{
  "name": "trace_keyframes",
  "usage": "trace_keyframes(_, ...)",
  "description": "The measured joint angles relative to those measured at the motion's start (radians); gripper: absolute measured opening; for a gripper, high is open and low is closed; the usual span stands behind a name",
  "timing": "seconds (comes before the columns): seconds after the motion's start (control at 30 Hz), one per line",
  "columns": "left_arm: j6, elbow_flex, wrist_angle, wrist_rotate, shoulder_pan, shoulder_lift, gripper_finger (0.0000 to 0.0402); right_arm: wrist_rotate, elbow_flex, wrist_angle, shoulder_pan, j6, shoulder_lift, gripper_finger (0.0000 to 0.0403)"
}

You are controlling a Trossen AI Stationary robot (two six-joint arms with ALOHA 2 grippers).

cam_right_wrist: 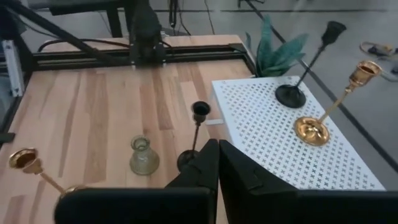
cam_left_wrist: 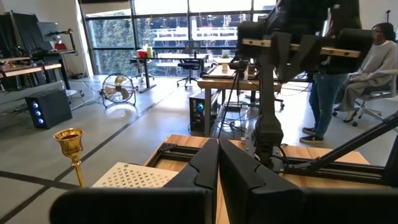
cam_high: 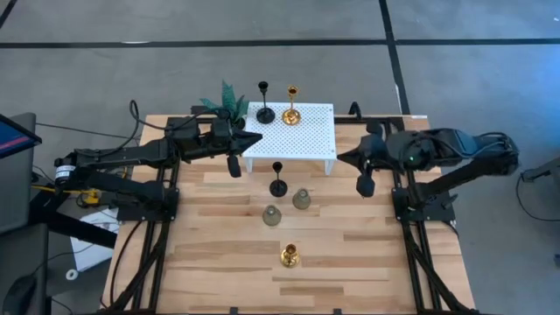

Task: Pick & Place candle stick holders
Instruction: Put the right green glass candle holder on the shelf

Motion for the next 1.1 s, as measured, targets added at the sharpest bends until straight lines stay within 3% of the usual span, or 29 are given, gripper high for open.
trace_keyframes(0.3,0.0,0.0,0.0,0.0,0.0,0.0,0.0012,0.147,-0.003,-0.097,0.17,0.047,-0.042,0.0)
trace_keyframes(0.47,0.0,0.0,0.0,0.0,0.0,0.0,0.0012,0.221,-0.107,-0.046,0.287,0.107,-0.133,0.0)
trace_keyframes(0.7,0.0,0.0,-0.001,0.0,0.0,0.0,0.0012,0.316,-0.358,0.194,0.413,0.139,-0.267,0.0)
trace_keyframes(1.1,0.0,0.0,-0.003,0.0,0.0,0.0,0.0012,0.366,-0.769,0.625,0.45,0.233,-0.35,0.0)
